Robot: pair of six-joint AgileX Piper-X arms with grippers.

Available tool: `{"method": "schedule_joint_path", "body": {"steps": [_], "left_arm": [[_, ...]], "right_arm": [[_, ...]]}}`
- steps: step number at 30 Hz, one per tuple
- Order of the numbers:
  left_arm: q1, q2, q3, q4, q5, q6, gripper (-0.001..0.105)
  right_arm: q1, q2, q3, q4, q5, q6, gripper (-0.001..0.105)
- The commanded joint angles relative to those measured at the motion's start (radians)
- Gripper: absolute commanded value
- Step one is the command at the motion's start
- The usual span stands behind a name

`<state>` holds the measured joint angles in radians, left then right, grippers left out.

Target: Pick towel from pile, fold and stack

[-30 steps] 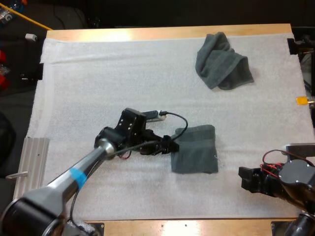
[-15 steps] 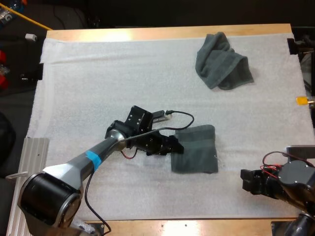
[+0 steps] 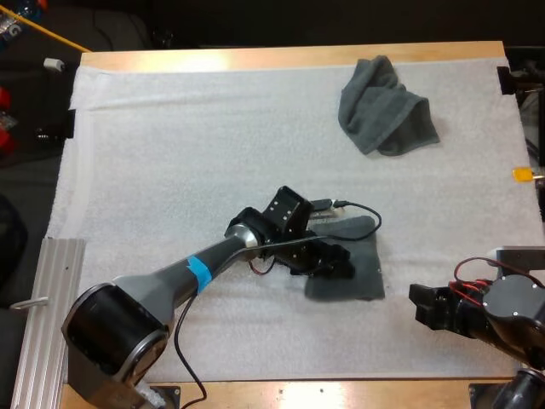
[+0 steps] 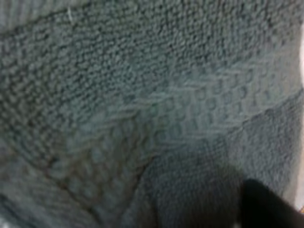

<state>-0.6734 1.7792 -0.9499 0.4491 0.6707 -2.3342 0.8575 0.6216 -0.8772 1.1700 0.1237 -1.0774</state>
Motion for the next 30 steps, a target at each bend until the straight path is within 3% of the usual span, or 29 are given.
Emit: {"method": "schedule_joint_path", "body": {"steps": [1, 5, 9, 15, 21, 26, 28, 30], "left_arm": [[-0.007, 0.004, -0.005, 0.007, 0.010, -0.016, 0.038], [0.000, 0.004, -0.005, 0.062, -0.010, 0.009, 0.002], [0.025, -0.006, -0.005, 0.155, -0.051, 0.105, 0.000], [0.128, -0.066, -0.005, 0.354, -0.211, 0.330, 0.000], [0.345, -0.123, -0.005, 0.479, -0.303, 0.493, 0.000], [0.553, -0.134, -0.007, 0.589, -0.444, 0.680, 0.000], [0.634, -0.134, -0.007, 0.604, -0.521, 0.706, 0.000], [0.697, -0.134, -0.008, 0.596, -0.532, 0.693, 0.000]], "right_arm": [[-0.005, 0.000, -0.004, -0.004, 0.007, 0.002, 0.062], [-0.005, 0.000, -0.004, -0.004, 0.007, 0.002, 0.062], [-0.005, 0.000, -0.004, -0.014, 0.007, 0.002, 0.062], [-0.005, 0.000, -0.004, -0.095, -0.002, 0.002, 0.062], [-0.005, 0.000, -0.004, -0.172, -0.015, 0.003, 0.062], [-0.005, 0.000, -0.004, -0.172, -0.052, 0.004, 0.062], [-0.005, 0.000, -0.004, -0.172, -0.062, 0.004, 0.062], [-0.005, 0.000, -0.004, -0.172, -0.062, 0.004, 0.062]]}}
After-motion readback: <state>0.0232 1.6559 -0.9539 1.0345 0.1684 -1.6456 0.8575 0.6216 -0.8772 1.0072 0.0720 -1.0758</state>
